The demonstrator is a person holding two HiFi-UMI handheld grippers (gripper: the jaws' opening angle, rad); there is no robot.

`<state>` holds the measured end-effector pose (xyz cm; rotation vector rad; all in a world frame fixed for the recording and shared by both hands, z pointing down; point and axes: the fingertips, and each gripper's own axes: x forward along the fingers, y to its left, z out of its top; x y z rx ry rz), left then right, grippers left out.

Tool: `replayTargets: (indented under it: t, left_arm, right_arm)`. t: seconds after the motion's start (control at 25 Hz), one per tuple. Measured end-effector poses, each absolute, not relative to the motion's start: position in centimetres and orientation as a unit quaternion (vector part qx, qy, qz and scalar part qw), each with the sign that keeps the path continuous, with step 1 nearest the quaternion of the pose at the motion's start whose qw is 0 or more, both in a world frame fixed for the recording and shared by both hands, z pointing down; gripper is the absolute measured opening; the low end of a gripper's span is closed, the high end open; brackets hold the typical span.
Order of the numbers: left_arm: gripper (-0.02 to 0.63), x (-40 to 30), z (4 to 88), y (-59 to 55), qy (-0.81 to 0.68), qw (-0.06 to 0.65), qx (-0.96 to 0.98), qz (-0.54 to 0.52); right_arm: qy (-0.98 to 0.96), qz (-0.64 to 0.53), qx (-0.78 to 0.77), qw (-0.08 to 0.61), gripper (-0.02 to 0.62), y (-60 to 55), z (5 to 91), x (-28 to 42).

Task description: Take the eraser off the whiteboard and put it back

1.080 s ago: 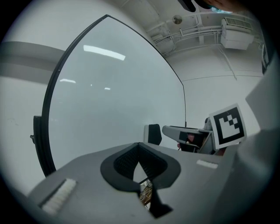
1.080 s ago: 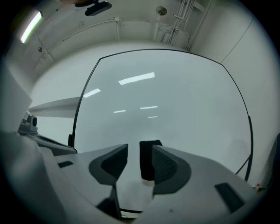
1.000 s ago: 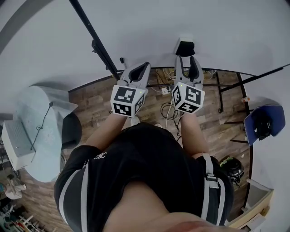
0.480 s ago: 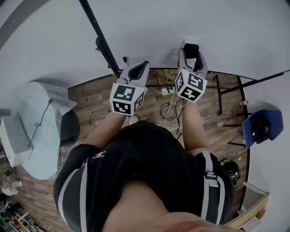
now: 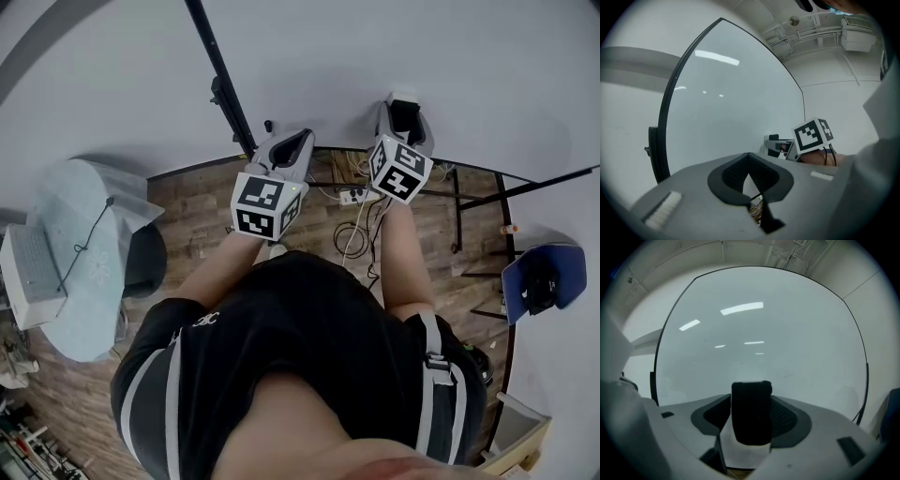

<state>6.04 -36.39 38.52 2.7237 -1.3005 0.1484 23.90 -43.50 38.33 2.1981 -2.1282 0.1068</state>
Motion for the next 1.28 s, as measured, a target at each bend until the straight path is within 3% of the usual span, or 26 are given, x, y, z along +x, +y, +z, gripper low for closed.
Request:
replayTargets:
  t: [0.4,0.84,1.28]
  left_arm:
    - [0.009,5.8,38.8,-36.0,-0.436,0.063,0.896,0.052]
    - [0.009,6.6,39.2,-35.7,-0.426,0.069,0.901,0.051]
    - [0.009,8.0,39.2,-35.8,-0.408,0.072,0.909,0.046]
  right_arm:
    - [-0.698,0.012,0.714,0.054,0.236,-43.6,38.4,23.8]
    - [-0.729,-0.054,0.682,0.012,0.236,-39.9,34.0,21.0]
    - [-0.734,-0.008,0.679,-0.025,0.236,-34.5,34.2,22.3]
